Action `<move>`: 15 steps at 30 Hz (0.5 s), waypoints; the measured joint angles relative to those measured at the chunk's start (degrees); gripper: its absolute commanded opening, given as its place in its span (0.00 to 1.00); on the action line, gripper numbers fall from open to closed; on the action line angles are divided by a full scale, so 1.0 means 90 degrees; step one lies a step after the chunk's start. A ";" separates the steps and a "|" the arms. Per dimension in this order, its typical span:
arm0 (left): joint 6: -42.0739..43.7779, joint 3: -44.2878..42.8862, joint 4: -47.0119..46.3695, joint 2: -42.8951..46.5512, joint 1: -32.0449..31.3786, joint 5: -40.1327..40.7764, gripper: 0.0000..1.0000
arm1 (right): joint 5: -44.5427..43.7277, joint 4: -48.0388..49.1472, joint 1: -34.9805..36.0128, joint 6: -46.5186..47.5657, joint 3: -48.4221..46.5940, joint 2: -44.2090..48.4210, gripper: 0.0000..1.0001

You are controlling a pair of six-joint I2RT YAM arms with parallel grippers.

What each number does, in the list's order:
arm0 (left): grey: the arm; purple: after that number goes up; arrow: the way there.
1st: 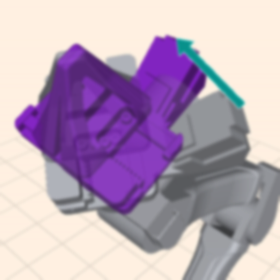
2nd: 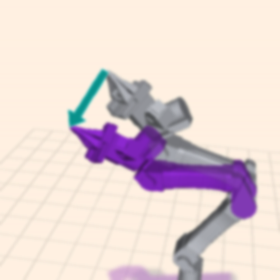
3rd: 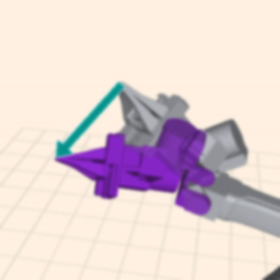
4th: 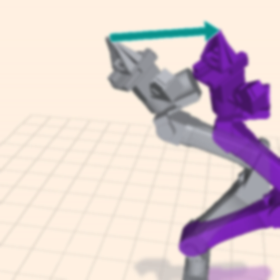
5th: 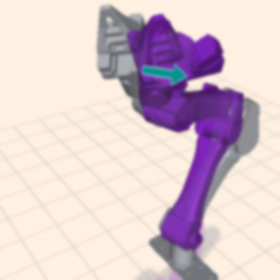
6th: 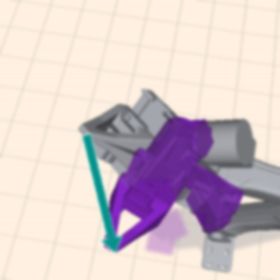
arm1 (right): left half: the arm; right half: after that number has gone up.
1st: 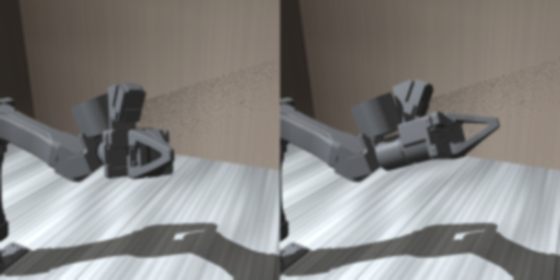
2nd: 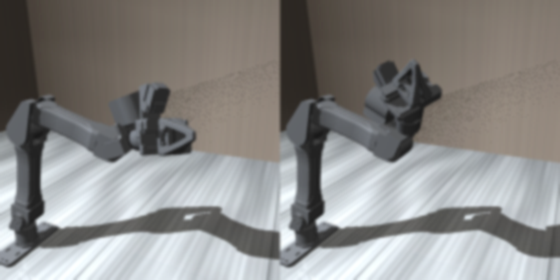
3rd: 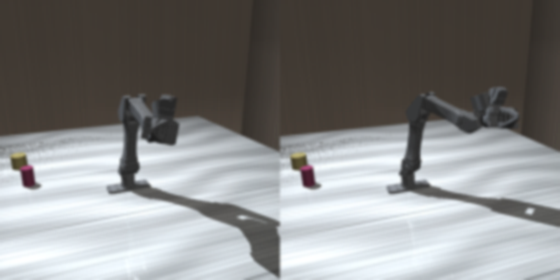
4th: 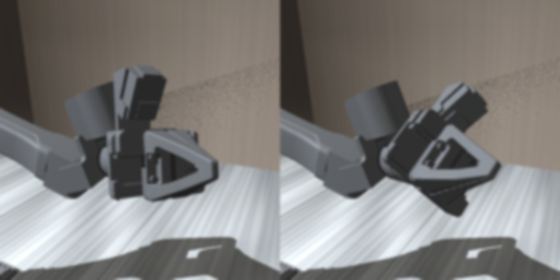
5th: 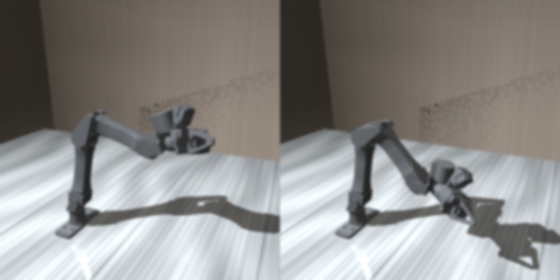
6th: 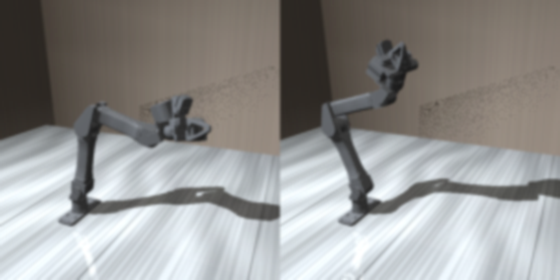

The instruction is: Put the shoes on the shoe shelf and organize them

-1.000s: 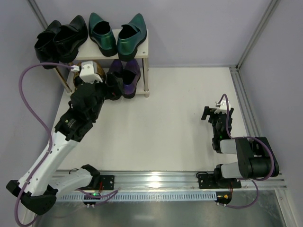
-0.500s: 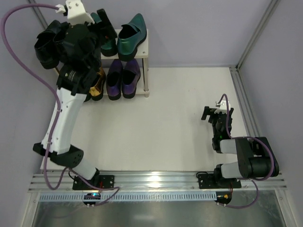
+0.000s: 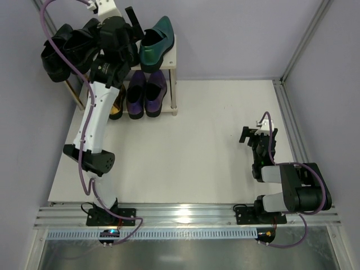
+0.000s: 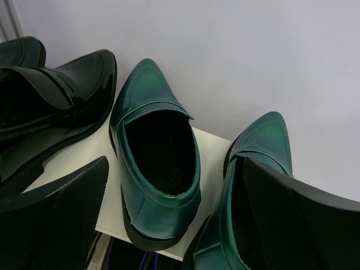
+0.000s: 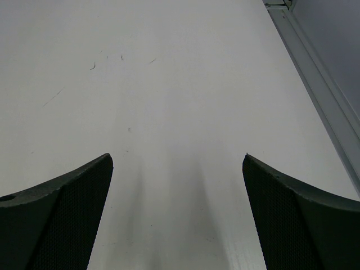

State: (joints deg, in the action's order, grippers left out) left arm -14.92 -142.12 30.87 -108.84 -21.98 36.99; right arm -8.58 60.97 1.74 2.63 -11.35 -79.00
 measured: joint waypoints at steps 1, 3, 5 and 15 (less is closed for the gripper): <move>-0.0121 0.0032 0.0034 -0.0005 0.0041 -0.0007 1.00 | 0.0000 0.0000 0.0000 0.0000 0.0000 0.0000 0.97; -0.0347 0.0078 0.0066 -0.0005 0.0141 -0.0019 1.00 | 0.0000 0.0000 0.0000 0.0000 0.0000 0.0000 0.97; -0.0624 0.0107 0.0107 -0.0005 0.0299 -0.0114 1.00 | 0.0000 0.0000 0.0000 0.0000 0.0000 0.0000 0.97; -0.2035 0.0114 0.0743 -0.0012 0.0862 -0.0743 0.95 | 0.0000 0.0000 0.0000 0.0000 0.0000 0.0000 0.97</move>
State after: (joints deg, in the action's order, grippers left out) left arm -33.23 -141.10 37.56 -108.95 -14.22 30.30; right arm -8.58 60.97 1.74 2.63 -11.35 -79.00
